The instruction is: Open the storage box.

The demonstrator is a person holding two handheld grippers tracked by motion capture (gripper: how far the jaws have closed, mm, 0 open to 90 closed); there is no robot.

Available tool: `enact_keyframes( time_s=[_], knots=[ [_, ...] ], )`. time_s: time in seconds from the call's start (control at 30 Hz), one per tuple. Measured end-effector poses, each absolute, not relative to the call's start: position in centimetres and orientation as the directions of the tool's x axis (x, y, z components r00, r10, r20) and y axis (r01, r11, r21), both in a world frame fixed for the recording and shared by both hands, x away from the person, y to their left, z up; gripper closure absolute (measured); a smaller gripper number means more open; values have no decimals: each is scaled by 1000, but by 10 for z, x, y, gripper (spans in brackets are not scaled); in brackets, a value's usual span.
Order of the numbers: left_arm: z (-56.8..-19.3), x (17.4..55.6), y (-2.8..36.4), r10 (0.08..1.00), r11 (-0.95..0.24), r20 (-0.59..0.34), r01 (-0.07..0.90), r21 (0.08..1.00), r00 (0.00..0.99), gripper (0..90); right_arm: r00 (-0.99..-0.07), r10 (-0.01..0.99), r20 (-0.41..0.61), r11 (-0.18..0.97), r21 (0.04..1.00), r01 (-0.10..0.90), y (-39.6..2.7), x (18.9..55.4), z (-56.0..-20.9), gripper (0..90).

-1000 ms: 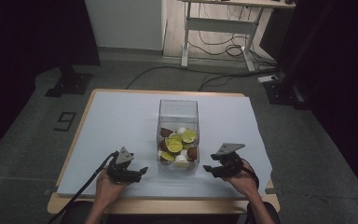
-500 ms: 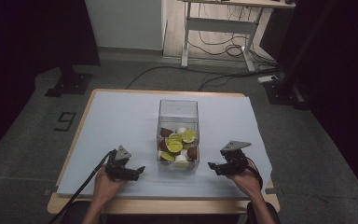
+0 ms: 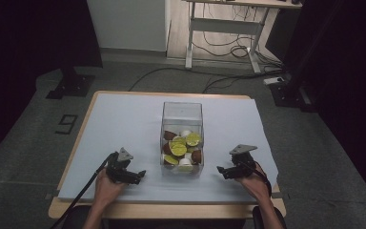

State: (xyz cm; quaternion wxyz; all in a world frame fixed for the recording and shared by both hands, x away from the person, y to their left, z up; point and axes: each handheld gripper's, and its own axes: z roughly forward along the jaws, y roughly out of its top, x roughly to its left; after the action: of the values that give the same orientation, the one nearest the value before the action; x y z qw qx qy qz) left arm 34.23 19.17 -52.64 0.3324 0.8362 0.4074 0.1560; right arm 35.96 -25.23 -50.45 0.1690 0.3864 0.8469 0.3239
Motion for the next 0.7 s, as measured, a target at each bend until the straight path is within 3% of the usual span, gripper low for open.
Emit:
enact_keyframes(
  time_s=[0.3, 0.7],
  knots=[
    [-528, 344, 189, 781, -468, -3, 588, 660, 625, 0, -589, 808, 12, 440, 653, 617, -264, 354, -522, 0],
    [-528, 344, 189, 782, -466, -5, 589, 660, 624, 0, -582, 813, 6, 419, 688, 593, -267, 346, -534, 0]
  ],
)
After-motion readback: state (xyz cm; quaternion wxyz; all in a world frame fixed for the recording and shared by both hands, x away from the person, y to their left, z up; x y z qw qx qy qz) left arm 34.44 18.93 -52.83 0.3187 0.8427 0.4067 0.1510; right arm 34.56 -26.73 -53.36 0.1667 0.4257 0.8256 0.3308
